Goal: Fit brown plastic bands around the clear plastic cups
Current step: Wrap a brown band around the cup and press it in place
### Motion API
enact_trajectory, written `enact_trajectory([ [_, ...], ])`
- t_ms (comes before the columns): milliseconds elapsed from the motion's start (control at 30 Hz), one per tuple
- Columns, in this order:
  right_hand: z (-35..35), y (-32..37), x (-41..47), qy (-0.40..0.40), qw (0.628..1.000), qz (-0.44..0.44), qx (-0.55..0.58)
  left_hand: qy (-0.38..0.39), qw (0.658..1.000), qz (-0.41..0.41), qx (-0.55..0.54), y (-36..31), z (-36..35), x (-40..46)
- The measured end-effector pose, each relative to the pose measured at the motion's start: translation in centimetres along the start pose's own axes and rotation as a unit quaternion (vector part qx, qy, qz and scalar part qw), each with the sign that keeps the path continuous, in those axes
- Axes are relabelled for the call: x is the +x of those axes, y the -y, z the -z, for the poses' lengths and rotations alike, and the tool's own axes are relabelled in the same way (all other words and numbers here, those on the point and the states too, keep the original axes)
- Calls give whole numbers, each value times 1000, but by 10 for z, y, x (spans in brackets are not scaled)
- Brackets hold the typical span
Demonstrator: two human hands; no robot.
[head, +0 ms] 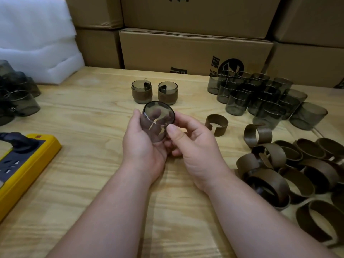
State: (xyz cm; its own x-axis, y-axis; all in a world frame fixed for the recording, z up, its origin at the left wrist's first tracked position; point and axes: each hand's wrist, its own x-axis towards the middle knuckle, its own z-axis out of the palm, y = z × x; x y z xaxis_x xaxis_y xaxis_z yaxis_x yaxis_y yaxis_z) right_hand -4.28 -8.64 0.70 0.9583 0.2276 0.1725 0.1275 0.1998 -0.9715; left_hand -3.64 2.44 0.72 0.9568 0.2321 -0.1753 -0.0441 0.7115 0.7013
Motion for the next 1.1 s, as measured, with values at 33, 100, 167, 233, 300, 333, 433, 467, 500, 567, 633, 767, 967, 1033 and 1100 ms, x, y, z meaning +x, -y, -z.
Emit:
enact_trajectory([
  [33, 0, 0, 0, -8, 1000, -4, 5, 0, 1000, -1, 1, 0, -1, 1],
  [100, -1, -1, 0, -27, 999, -16, 20, 1, 1000, -4, 3, 3, -2, 2],
  [167, -1, -2, 0, -39, 998, -20, 39, 1, 1000, -8, -1, 5, -3, 2],
  [233, -1, -2, -1, -46, 998, -18, 44, 5, 1000, -14, 12, 8, -4, 1],
  [300, -2, -2, -1, -51, 998, -20, 38, 14, 999, -20, 38, 9, -3, 1],
  [333, -2, -2, -1, -54, 998, -21, 33, 18, 998, -22, 48, 10, -3, 0],
  [433, -2, 0, -1, -64, 998, -13, 24, 28, 994, -38, 96, 10, -5, -4],
  [467, -3, -1, -1, -69, 997, -12, 27, 35, 992, -47, 116, 11, -6, -6],
  [500, -4, -1, -1, -77, 996, -12, 31, 41, 988, -54, 137, 11, -6, -7],
  [567, -5, -3, -1, -102, 994, -13, 37, 53, 980, -68, 179, 13, -5, -9],
  [633, -6, -5, 0, -130, 991, -9, 35, 61, 973, -77, 207, 14, -5, -10],
  [767, -5, -4, 0, -174, 985, -11, 6, 57, 961, -91, 253, 17, -5, -12],
  [967, 4, -2, 3, -229, 973, 9, -39, 61, 956, -92, 272, 19, -6, -12],
  [1033, 8, -6, 6, -254, 965, 5, -60, 60, 955, -94, 275, 20, -6, -12],
  [1100, 8, -8, 6, -268, 961, 9, -70, 42, 957, -97, 269, 20, -7, -11],
])
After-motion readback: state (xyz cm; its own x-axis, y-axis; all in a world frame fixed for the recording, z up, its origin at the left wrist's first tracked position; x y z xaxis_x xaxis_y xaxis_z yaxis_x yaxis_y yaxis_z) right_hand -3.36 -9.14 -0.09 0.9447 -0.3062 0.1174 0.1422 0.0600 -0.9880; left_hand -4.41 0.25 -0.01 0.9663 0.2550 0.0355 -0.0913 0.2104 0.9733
